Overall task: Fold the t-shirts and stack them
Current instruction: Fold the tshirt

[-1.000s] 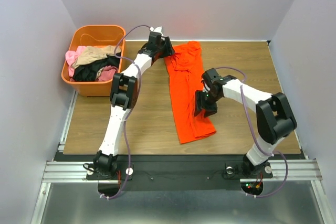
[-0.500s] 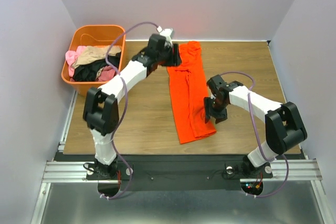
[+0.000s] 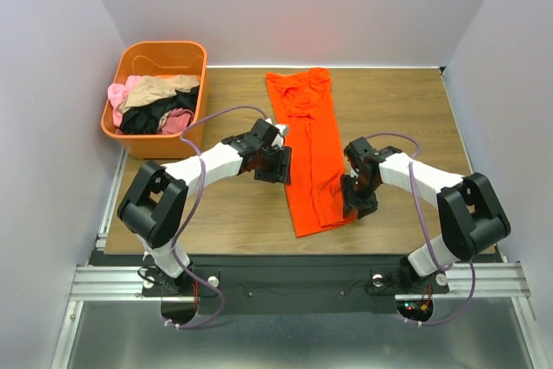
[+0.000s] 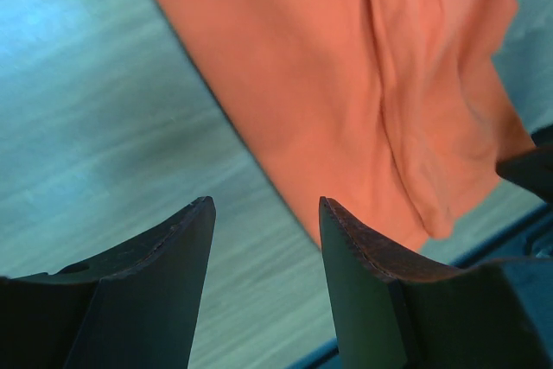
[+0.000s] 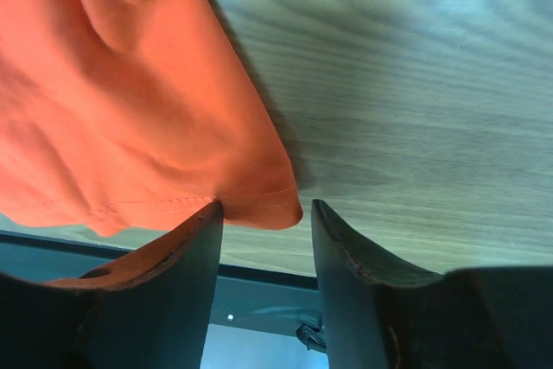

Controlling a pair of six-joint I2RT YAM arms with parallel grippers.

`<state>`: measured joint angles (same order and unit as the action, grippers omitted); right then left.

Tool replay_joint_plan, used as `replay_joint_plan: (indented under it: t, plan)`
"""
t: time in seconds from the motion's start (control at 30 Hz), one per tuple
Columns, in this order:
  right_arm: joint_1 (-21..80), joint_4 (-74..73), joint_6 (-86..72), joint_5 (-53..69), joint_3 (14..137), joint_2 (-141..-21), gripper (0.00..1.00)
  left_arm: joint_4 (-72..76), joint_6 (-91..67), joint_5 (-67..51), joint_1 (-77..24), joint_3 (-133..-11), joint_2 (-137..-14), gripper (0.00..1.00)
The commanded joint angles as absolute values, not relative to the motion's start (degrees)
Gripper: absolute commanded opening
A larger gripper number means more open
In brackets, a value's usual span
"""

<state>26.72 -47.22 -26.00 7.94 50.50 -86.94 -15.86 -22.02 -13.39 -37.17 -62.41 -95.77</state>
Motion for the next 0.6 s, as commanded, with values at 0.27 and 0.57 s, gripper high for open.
replay_joint_plan:
  t: [0.27,0.57]
  plan:
    - [27.07,-43.59,-27.51,8.97,47.28,-84.9,0.33,-18.62,-21.89,-21.61,-37.97,-61.17,-92.02,0.63]
    - [26.98,-43.24,-26.2,9.75,48.25,-87.97,0.1,-20.21,-22.85,-26.62,-41.56,-59.15,-92.46,0.63]
